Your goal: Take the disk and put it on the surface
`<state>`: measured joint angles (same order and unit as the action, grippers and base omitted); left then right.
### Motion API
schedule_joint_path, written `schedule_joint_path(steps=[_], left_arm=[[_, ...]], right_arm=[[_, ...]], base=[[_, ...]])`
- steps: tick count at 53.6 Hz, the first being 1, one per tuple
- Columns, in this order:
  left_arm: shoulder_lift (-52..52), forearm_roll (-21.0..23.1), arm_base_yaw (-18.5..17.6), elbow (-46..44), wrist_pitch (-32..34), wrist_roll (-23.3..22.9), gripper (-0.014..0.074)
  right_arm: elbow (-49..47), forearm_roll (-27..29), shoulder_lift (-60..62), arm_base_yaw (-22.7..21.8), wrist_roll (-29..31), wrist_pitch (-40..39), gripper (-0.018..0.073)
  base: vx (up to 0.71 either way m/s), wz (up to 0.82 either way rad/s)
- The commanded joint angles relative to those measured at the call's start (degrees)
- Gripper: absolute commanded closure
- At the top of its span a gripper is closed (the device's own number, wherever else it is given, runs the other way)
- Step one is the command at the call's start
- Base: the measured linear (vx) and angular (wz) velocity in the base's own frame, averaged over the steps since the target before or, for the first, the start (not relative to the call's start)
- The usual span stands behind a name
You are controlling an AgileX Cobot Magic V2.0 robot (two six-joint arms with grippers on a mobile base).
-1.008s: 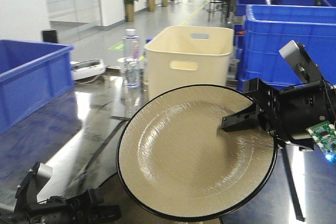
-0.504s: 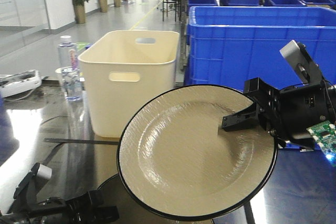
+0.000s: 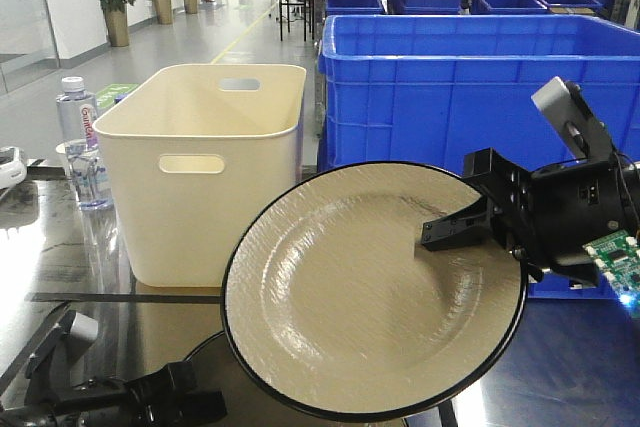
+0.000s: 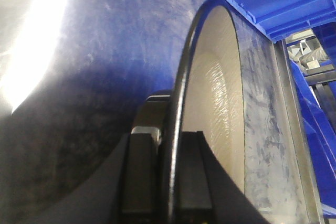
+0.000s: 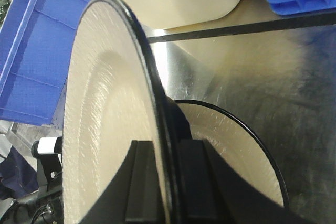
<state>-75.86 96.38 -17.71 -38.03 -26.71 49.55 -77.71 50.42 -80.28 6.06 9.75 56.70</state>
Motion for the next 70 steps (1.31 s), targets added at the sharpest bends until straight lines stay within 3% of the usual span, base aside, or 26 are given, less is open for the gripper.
schedule_joint_path(steps=[1,41,60,70], left_arm=[[1.9,5.8,-0.1,-2.0,-2.9,-0.6,0.0595],[1.9,5.8,-0.1,-2.0,-2.6,-0.6,0.0595],[1.9,5.2,-0.1,-2.0,14.6,-0.3,0.0567],[1.9,-2.7,-0.1,-2.0,11.2,-0.3,0.043]], right_arm=[[-2.3,6.0,2.2,-0.1,0.2,-3.1,0.0568],[-2.3,6.0,2.2,-0.1,0.2,-3.4,0.0568],[-2.3,6.9,2.2,-0.1,0.2,-6.1,0.0568],[-2.3,6.9,2.2,-0.1,0.2,-6.8,0.0568]], base=[[0.05,-0.06],[0.01,-0.02],[0.0,0.0],[0.0,0.0]])
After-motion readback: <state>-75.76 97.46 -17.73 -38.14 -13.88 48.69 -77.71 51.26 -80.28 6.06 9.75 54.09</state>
